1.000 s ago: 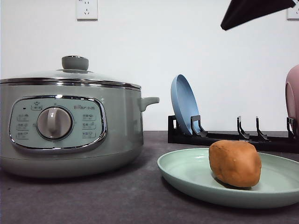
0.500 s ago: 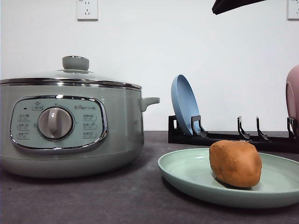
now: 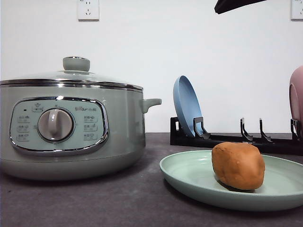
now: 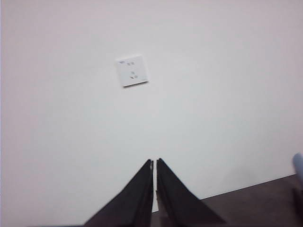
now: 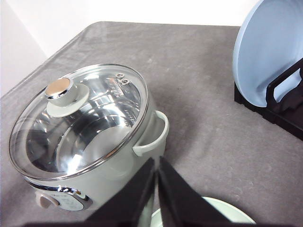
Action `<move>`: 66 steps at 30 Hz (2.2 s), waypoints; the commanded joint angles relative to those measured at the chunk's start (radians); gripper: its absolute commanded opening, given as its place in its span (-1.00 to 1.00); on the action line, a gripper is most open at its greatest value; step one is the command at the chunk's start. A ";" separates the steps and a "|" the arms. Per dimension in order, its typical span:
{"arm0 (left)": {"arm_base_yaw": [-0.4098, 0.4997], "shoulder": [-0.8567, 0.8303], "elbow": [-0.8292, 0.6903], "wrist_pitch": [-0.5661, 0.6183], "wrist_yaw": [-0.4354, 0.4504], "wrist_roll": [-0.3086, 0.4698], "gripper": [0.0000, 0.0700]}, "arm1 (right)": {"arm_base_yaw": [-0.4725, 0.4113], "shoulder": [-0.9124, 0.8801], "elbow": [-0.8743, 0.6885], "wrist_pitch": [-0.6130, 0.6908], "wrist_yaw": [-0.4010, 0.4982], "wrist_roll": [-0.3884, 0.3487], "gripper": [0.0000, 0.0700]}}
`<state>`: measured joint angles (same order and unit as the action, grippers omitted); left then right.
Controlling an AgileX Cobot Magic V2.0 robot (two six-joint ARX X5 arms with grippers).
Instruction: Transfer potato from steamer to green plate
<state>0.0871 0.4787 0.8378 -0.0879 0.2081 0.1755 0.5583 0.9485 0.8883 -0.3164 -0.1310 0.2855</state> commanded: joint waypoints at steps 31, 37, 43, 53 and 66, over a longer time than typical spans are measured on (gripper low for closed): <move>0.029 -0.476 -0.804 -0.028 -0.010 -0.012 -0.99 | 0.008 0.003 0.017 0.013 0.001 0.008 -1.00; 0.029 -0.476 -0.825 -0.082 -0.010 -0.033 -0.99 | 0.008 0.003 0.017 0.042 0.001 0.008 -1.00; 0.029 -0.476 -0.826 -0.090 -0.010 -0.065 -0.99 | 0.008 0.003 0.017 0.047 0.001 0.008 -1.00; 0.029 -0.476 -0.826 -0.091 -0.010 -0.065 -0.99 | 0.008 0.003 0.017 0.047 0.001 0.008 -1.00; 0.029 -0.476 -0.826 -0.091 -0.010 -0.065 -0.99 | 0.008 0.003 0.017 0.047 0.001 0.008 -1.00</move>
<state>0.1139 0.0051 0.0326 -0.1692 0.2008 0.1146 0.5582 0.9485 0.8883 -0.2794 -0.1310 0.2855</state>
